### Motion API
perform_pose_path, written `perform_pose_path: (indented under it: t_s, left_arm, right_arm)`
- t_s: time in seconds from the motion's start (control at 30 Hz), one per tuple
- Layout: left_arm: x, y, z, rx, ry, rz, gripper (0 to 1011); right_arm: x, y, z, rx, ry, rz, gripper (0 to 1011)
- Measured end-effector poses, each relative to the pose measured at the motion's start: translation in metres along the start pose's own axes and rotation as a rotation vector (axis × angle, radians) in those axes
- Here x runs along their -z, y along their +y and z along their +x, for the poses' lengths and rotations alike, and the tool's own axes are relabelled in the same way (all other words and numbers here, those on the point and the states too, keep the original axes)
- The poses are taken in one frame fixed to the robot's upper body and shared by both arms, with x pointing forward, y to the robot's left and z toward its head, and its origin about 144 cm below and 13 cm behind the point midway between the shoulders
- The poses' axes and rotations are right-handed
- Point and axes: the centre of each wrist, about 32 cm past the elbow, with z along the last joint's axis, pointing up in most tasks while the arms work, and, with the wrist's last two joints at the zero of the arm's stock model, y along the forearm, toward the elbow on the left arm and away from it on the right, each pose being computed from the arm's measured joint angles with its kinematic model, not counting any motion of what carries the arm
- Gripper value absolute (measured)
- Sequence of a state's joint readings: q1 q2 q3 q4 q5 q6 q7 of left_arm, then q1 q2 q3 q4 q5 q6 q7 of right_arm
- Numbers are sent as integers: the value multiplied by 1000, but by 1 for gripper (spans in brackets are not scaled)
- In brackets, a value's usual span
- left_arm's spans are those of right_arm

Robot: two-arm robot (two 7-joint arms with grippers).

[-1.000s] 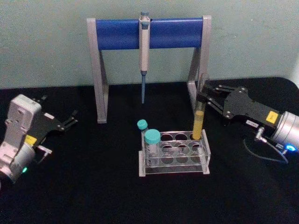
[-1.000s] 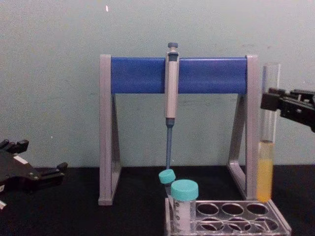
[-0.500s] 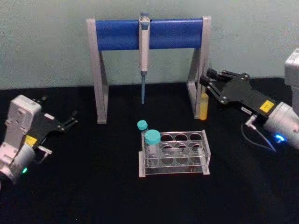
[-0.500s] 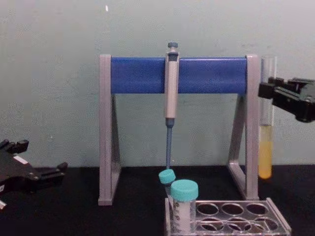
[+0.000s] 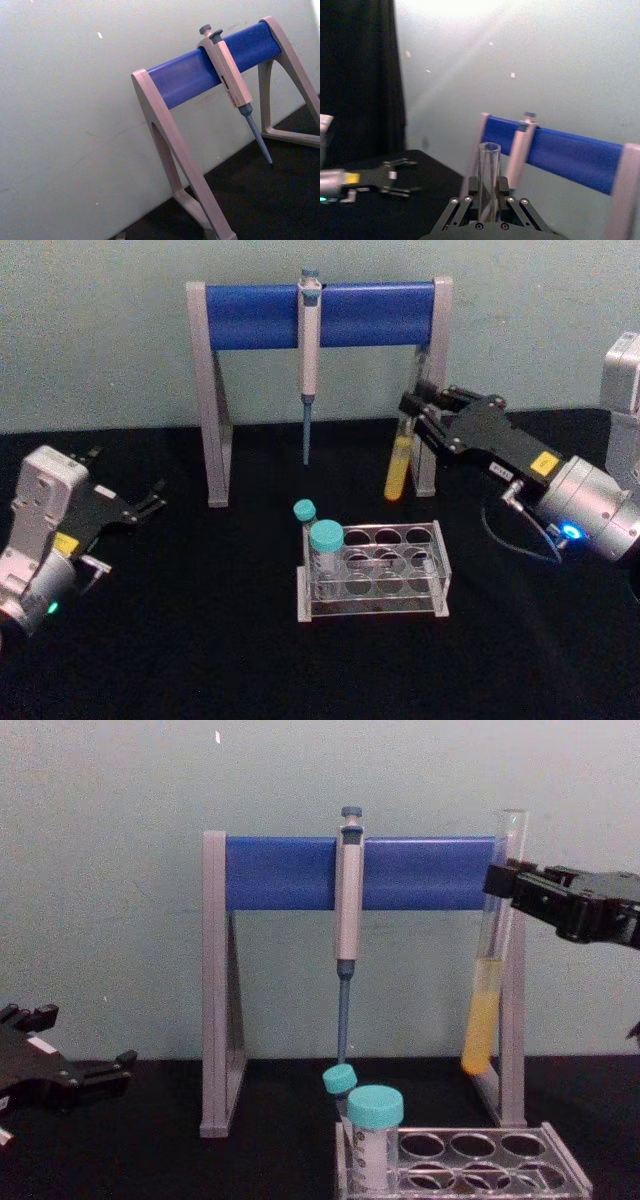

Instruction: Pick up the test tube from the test tube rack, shake it, then place it back into the test tube rack.

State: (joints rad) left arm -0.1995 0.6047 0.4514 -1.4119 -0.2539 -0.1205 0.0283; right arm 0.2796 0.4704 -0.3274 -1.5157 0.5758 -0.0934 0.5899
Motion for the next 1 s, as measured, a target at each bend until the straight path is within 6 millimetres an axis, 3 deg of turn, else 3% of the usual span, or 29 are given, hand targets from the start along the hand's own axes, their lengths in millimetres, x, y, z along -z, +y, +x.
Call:
perform_pose_path:
  t_s: [0.2, 0.5, 0.73, 1.0]
  left_arm:
    - [0, 0, 0, 0, 0, 0, 1002]
    - [0, 0, 0, 0, 0, 0, 1002]
    - [0, 0, 0, 0, 0, 0, 1001]
    - [0, 0, 0, 0, 0, 0, 1002]
  right_arm:
    - [-1, -5, 4, -93, 66, 2, 227]
    - [-10, -28, 13, -170, 116, -51, 228]
    - [-18, -47, 18, -79, 40, -107, 228]
    - [-17, -41, 15, 39, -95, -126, 227]
